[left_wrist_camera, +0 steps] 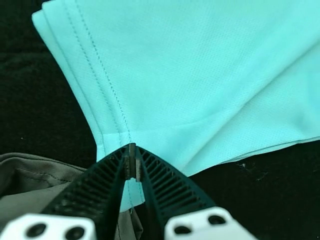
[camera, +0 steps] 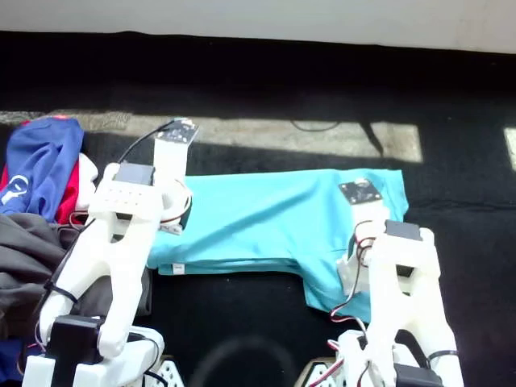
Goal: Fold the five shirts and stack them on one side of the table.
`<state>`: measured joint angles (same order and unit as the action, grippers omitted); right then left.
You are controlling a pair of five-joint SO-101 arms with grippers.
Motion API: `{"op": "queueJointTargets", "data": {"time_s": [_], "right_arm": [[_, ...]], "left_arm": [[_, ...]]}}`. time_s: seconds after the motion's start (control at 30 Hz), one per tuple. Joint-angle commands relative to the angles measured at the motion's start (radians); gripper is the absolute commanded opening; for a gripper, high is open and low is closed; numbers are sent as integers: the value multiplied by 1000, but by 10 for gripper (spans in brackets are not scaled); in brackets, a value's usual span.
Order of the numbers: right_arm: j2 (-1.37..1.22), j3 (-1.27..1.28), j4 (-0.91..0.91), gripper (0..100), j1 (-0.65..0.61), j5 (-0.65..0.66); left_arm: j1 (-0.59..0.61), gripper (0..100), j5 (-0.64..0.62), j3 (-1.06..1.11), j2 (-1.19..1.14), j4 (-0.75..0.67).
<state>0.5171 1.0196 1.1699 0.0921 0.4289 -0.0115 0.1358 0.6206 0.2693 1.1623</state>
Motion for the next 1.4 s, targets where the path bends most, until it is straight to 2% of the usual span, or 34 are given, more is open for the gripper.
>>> {"op": "queueJointTargets", "data": {"time_s": [0.0, 0.13, 0.23, 0.47, 0.67, 0.97, 1.2, 1.37], "right_arm": [[27, -47, -24, 13, 105, 14], [27, -133, -42, 13, 194, 21], [27, -166, -35, 13, 194, 72], [27, -229, 151, 22, 174, 71], [19, -222, 108, 135, 229, 74], [15, -194, 99, 104, 228, 77], [16, -33, -39, 104, 228, 78], [16, -16, -53, 104, 228, 78]], "left_arm": [[2, 8, 0, -38, 38, -6], [-7, 8, 0, -8, 28, -12], [-7, 8, 0, 4, 28, -9], [-4, 8, 0, 8, 30, -14], [-5, 8, 0, 8, 30, -14], [-1, 8, 0, 8, 30, -14], [-1, 8, 0, 8, 30, -12], [-1, 8, 2, 8, 30, -11]]}}
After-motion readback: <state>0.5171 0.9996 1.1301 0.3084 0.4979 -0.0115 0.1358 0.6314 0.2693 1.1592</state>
